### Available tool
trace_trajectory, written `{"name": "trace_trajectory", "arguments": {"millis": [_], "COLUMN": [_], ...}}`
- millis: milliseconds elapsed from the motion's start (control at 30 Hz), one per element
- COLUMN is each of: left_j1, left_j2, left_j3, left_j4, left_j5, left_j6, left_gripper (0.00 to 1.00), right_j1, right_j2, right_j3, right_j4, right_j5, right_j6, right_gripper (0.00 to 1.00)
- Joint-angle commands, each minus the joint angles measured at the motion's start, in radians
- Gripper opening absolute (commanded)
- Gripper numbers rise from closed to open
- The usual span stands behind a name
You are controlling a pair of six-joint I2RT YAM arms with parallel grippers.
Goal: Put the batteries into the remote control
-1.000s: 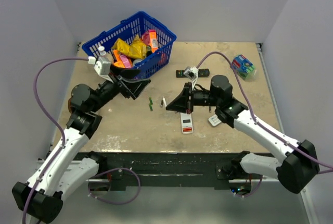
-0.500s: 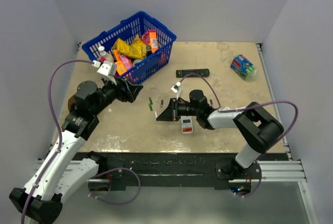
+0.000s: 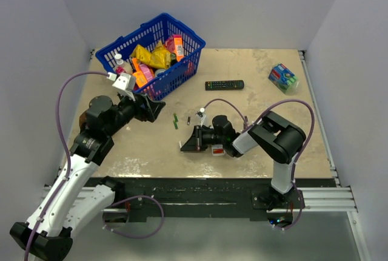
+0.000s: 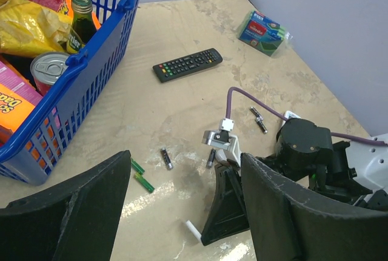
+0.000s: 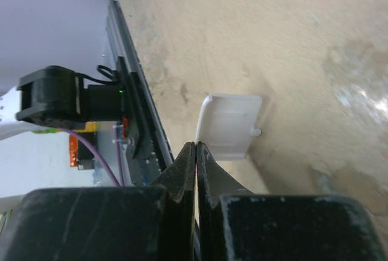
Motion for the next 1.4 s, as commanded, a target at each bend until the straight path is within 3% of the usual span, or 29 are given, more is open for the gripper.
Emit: {"name": "trace_trajectory", "arguments": {"millis": [0, 333, 600, 700, 767, 933, 1067, 1367], "left_j1": [0.006, 0.006, 0.006, 0.006, 0.006, 0.006, 0.006, 0.007], "left_j2": [-0.015, -0.019, 0.011, 0.034, 0.047, 0.056, 0.045, 0.033], "left_j3": [0.038, 0.036, 0.021, 0.013, 0.012, 0.016, 0.033, 0.036], "left_j4": [0.001, 0.002, 0.002, -0.007, -0.018, -0.075, -0.105, -0.125], "left_j5": [0.004, 0.007, 0.029, 0.039, 0.039, -0.071, -0.154, -0.169], "left_j6": [-0.001, -0.018, -0.028, -0.05, -0.056, -0.074, -0.084, -0.07], "left_gripper": [0.77, 0.77, 0.77, 0.77, 0.77, 0.77, 0.77, 0.77], "right_j1": [0.0, -0.002, 0.0, 0.013, 0.036, 0.154, 0.217, 0.25], "right_j2": [-0.038, -0.193, -0.282, -0.306, -0.313, -0.216, -0.106, 0.023], "right_j3": [-0.017, 0.035, 0.124, 0.196, 0.283, 0.527, 0.667, 0.77], "right_j4": [-0.077, -0.527, -0.794, -0.93, -1.033, -1.349, -1.53, -1.607], "right_j5": [0.07, 0.27, 0.371, 0.437, 0.516, 0.661, 0.753, 0.824], "right_j6": [-0.086, -0.287, -0.333, -0.373, -0.416, -0.497, -0.503, -0.473], "right_gripper": [0.01, 0.09, 0.05, 0.15, 0.27, 0.41, 0.41, 0.38]}}
